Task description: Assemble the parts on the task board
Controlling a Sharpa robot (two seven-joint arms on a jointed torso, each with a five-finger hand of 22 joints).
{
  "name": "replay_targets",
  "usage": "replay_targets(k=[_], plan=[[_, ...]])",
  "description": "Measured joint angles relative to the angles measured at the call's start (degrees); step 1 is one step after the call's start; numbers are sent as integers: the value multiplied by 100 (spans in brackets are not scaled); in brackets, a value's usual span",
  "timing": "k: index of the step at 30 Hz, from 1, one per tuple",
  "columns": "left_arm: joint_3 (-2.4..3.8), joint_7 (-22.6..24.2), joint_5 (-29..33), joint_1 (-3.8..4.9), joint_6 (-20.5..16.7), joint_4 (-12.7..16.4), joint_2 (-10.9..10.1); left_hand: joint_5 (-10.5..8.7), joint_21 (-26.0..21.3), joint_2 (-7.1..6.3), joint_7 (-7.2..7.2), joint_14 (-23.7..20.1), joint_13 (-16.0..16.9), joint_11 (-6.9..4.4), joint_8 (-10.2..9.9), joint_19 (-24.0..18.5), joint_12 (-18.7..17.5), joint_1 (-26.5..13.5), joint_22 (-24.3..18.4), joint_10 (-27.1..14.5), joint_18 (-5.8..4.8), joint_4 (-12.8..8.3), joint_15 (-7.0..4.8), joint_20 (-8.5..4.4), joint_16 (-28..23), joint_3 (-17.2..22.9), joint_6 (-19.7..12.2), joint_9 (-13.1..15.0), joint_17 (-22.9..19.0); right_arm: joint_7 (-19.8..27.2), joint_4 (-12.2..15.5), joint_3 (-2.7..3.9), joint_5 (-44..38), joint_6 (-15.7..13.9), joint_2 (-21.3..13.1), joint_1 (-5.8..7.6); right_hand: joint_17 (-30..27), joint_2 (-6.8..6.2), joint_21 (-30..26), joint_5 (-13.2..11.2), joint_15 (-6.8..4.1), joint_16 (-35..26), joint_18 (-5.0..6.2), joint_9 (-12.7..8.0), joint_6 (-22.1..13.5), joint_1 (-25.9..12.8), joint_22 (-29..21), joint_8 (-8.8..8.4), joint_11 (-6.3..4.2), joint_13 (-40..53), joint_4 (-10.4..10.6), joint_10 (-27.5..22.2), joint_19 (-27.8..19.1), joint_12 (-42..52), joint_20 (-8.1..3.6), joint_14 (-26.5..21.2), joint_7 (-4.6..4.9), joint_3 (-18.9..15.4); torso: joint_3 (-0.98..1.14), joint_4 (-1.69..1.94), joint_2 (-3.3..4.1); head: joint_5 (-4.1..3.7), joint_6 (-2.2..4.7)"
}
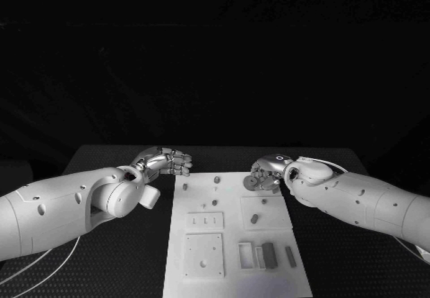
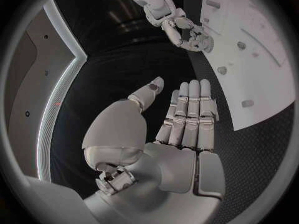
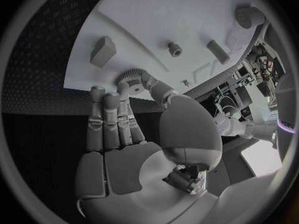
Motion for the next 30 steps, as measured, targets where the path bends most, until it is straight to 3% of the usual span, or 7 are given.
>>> replay_targets(k=[5,12,17,30], plan=[[0,-2,-1,0,0,-8,5,0,0,0,0,0,0,0,0,0,-18,0,0,0,0,0,0,0,0,0,0,0,6,4,6,3,157,58,-6,4,203,45,259,0,-51,387,0,-24,20,-45,-15,0,-73,453,16,-49,18,406,-62,-49,-60,-16,-6,0,2,-5,-21],[0,-5,-3,0,0,-11,7,0,0,0,0,0,4,0,0,0,-18,0,5,0,0,0,0,0,0,0,0,0,6,4,-10,9,351,137,-3,13,287,44,432,0,-52,602,-2,-47,20,-106,-10,0,-74,634,64,-49,10,620,-74,-50,-60,-31,-3,0,1,-5,-40],[0,-6,-4,0,0,-11,7,0,0,0,0,0,4,0,0,0,-18,0,4,0,0,0,0,0,0,0,0,0,11,-2,-63,11,423,157,42,16,427,75,572,0,-51,856,-43,-55,32,-136,-11,4,-73,806,72,-49,28,849,-132,-49,-48,-39,2,0,-2,-5,-17],[0,-7,-6,1,-6,12,0,0,-3,0,0,1,8,20,-23,0,-18,0,9,20,0,0,-1,0,0,0,0,0,17,-14,-177,16,453,165,219,23,469,-1,661,0,-52,942,-68,-85,31,-212,-11,-30,-27,867,143,-94,17,960,-143,-103,-47,-15,8,6,-2,7,-30]])
